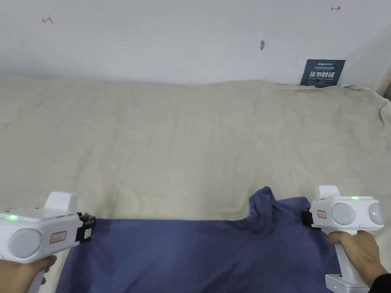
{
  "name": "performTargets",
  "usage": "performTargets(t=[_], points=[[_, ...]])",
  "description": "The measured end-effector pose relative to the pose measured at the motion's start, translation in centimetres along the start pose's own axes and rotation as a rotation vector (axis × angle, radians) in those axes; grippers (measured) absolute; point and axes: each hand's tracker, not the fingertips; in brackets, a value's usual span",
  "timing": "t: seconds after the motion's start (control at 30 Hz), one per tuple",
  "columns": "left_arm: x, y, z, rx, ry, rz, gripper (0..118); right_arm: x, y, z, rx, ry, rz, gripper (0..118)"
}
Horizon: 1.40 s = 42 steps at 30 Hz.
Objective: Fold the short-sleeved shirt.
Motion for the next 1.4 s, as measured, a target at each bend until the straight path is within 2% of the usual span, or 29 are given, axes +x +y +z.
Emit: performTargets(t=[0.03, 0.07, 0.17, 0.23, 0.4, 0.6, 0.77, 1.07, 1.4], points=[[0.0, -0.1, 0.1, 0.0, 0.0, 0.004, 2, -0.3, -0.1, 0.4, 0.01, 0.004, 0.039, 3], [0.0, -0.2, 0.2, 0.003, 0.002, 0.006, 2, -0.4, -0.3, 0.9, 0.016, 0.008, 0.051, 3], [-0.1, -0.4, 0.7, 0.017, 0.008, 0.019, 2, -0.5, -0.6, 3.8, 0.095, 0.021, 0.004, 2], [-0.5, -0.5, 1.2, 0.027, 0.009, 0.038, 2, 0.0, -0.9, 6.6, 0.148, 0.075, -0.027, 2], [-1.4, -1.2, 3.3, 0.054, 0.018, 0.092, 2, 0.5, -2.8, 16.2, 0.273, 0.159, -0.048, 2], [-2.5, -2.9, 7.3, 0.078, 0.032, 0.13, 2, 2.1, -7.4, 25.0, 0.334, 0.231, -0.084, 2], [-2.4, -5.8, 11.4, 0.097, 0.026, 0.114, 2, 2.4, -12.7, 29.4, 0.354, 0.274, -0.097, 2], [-2.0, -14.8, 14.3, 0.036, 0.02, 0.112, 2, 2.0, -22.7, 29.8, 0.268, 0.275, -0.151, 2], [-2.2, -23.7, 11.6, -0.068, 0.049, 0.144, 2, 1.1, -29.8, 25.6, 0.125, 0.171, -0.199, 2]])
